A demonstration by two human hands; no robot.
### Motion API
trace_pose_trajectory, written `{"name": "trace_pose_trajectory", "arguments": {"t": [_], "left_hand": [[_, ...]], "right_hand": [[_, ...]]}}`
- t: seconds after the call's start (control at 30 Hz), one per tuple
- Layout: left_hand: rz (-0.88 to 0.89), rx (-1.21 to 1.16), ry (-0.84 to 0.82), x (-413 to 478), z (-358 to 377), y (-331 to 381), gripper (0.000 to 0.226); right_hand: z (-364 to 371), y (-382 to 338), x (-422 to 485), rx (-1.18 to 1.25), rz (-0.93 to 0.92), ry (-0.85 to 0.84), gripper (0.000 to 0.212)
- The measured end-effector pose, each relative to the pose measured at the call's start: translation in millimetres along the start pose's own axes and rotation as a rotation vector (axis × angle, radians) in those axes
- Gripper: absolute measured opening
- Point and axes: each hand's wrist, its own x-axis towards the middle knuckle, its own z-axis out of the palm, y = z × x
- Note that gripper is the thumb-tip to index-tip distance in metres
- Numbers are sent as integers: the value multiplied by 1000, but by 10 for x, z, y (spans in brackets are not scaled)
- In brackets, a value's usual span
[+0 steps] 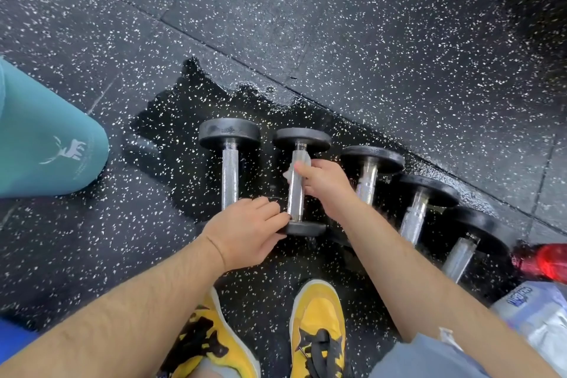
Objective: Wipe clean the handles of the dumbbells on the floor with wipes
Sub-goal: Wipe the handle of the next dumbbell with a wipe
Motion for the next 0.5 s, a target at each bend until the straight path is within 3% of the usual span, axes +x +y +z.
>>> {"name": "trace_pose_trajectory", "arguments": {"t": [0.1, 0.17, 0.27, 0.5], "left_hand": [[-11, -1, 7, -10, 7, -10, 24], [-13, 10, 7, -5, 13, -4, 24], [-12, 18, 5, -19, 19, -2, 24], [-2, 34, 17, 0, 18, 4, 23]], "right_hand": [[41, -6, -98, -199, -97, 215, 39], [22, -15, -151, -246, -199, 327, 33], [74, 11, -136, -274, -417, 395, 20], [184, 94, 76, -834, -931, 545, 11]]}}
